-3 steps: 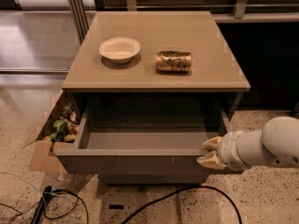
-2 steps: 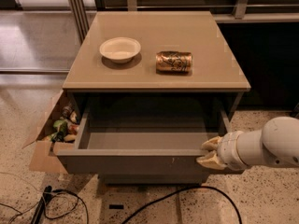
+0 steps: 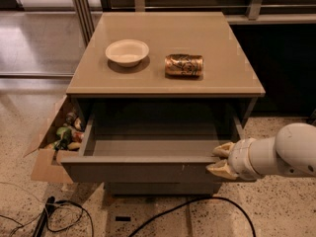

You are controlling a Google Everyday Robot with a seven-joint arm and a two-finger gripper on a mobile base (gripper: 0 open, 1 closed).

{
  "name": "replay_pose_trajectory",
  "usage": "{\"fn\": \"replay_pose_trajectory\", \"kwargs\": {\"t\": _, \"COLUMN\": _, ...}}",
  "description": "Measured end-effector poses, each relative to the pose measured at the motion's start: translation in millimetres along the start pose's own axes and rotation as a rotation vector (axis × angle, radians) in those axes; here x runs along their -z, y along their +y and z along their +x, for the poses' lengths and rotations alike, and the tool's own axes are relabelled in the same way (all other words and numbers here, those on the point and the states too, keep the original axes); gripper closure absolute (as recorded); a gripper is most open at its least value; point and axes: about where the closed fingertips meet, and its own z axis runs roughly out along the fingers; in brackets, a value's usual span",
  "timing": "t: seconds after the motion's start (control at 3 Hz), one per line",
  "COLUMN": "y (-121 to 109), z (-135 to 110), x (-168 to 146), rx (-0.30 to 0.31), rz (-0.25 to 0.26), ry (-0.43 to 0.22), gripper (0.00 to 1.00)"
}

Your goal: Open top drawer

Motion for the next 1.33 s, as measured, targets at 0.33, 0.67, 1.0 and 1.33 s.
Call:
{"fn": "replay_pose_trajectory", "kwargs": {"t": 0.33, "y": 0.0, "z": 0.0, "x": 0.0, "rx": 0.0, "rz": 0.0, "ry": 0.0, "gripper": 0.01}}
{"fn": "replay_pose_trajectory", "kwargs": {"t": 0.67, "y": 0.4, "z": 0.4, "x": -0.4, "rx": 0.001, "rz": -0.001, "ry": 0.002, "gripper": 0.0}}
{"fn": "replay_pose_trajectory", "kwargs": {"t": 1.0, "y": 8.7, "z": 5.4, "x": -6.0, "rx": -0.003, "rz": -0.033, "ry": -0.006, "gripper": 0.19}}
{"fn": "replay_pose_trajectory", "kwargs": {"t": 1.33, "y": 23.9, "z": 17.3, "x": -13.1, "rx": -0.022, "rz": -0.063, "ry": -0.025, "gripper": 0.42}}
